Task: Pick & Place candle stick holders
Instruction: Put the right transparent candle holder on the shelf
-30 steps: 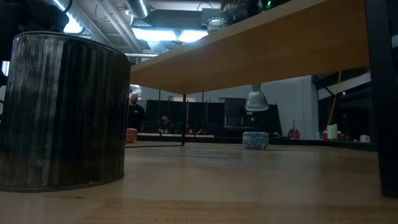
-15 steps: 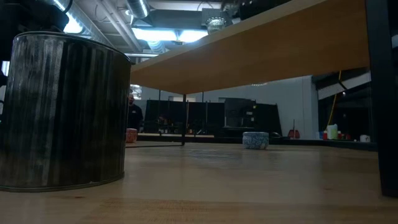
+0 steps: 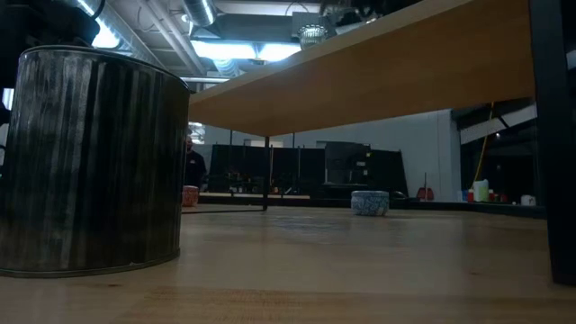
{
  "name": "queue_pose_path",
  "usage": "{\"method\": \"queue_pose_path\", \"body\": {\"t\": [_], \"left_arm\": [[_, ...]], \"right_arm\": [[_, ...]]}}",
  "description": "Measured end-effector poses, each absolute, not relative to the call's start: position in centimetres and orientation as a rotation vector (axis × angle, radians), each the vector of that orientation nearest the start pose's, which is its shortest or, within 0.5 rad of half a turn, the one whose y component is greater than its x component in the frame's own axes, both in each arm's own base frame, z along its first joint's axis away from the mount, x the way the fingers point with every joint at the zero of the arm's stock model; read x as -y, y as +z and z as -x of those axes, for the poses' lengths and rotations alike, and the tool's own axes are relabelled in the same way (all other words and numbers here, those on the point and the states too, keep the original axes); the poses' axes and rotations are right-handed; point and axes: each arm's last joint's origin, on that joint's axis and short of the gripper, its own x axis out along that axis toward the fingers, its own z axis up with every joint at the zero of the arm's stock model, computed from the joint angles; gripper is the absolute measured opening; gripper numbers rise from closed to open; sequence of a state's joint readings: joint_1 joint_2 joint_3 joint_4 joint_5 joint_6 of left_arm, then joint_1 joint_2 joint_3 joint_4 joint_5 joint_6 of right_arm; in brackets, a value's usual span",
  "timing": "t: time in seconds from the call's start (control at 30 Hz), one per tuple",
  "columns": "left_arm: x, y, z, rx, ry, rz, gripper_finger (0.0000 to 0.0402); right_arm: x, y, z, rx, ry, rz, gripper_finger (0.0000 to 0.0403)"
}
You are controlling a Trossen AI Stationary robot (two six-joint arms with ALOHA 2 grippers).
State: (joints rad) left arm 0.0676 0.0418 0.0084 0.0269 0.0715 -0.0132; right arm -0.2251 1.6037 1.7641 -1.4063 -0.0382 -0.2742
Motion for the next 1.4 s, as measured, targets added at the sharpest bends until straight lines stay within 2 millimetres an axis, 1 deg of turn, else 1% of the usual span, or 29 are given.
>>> {"method": "queue_pose_path", "body": {"t": [0.2,0.53,0.9,1.13,1.4], "left_arm": [[-0.5,16.6,-10.0,-0.007,-0.004,0.014,0.0004],[-0.5,16.6,-10.0,-0.007,-0.004,0.014,0.0004],[-0.5,16.6,-10.0,-0.006,-0.004,0.014,0.0004],[-0.5,16.6,-10.0,-0.007,-0.004,0.014,0.0004],[-0.5,16.6,-10.0,-0.007,-0.004,0.014,0.0004]], "right_arm": [[4.9,37.5,-29.0,-1.215,0.105,0.189,0.0183],[2.9,37.6,-29.6,-1.176,0.198,0.293,0.0183],[-0.2,37.6,-29.8,-1.146,0.338,0.432,0.0183],[-2.0,36.9,-30.4,-1.16,0.388,0.469,0.0183],[-3.3,36.0,-31.2,-1.19,0.368,0.548,0.0183]]}}
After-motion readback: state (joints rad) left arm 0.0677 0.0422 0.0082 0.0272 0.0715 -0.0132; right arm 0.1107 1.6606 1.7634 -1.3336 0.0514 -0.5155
